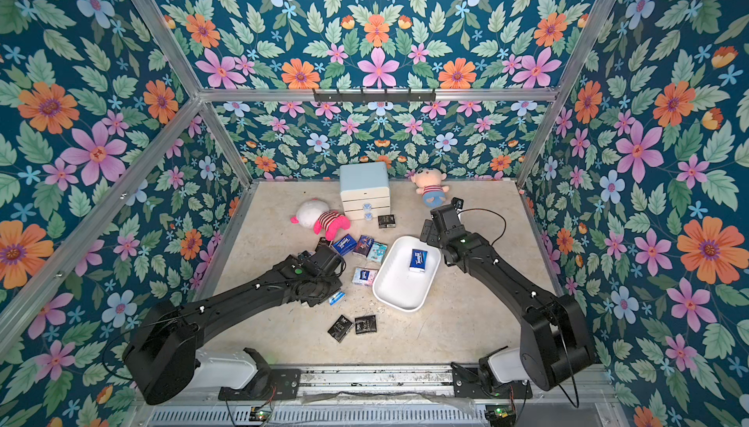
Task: Put the pocket tissues into the storage box
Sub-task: Pick up the pocket tissues from the center of the board, then place the pocket tissues in the storage box.
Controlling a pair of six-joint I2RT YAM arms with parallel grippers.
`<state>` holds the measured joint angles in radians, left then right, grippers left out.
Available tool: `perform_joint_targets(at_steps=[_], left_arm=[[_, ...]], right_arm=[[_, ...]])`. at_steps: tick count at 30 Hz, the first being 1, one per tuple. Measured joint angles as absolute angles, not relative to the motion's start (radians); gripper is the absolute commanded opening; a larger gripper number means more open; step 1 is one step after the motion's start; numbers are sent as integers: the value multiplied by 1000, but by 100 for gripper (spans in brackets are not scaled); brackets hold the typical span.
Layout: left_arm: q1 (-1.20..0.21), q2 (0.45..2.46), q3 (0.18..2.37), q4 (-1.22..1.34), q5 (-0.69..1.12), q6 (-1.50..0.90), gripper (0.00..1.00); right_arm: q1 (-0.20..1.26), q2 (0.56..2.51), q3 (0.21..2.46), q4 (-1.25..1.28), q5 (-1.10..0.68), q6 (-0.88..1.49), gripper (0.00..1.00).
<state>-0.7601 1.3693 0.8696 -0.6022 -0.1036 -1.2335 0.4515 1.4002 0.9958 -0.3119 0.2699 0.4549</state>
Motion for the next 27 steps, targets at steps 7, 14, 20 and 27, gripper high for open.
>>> perform_joint_targets(at_steps=[7, 14, 20, 27], left_arm=[[-762, 1528, 1146, -624, -120, -1017, 34], [-786, 1734, 1408, -631, -100, -809, 33], [-801, 1909, 1618, -635, -27, -661, 30], [-809, 2094, 1850, -683, 44, -514, 30]], right_arm=[[448, 1345, 945, -312, 183, 455, 99], [389, 1301, 913, -311, 84, 511, 99], [333, 1206, 842, -311, 51, 553, 99], [294, 1097, 740, -327, 39, 582, 99]])
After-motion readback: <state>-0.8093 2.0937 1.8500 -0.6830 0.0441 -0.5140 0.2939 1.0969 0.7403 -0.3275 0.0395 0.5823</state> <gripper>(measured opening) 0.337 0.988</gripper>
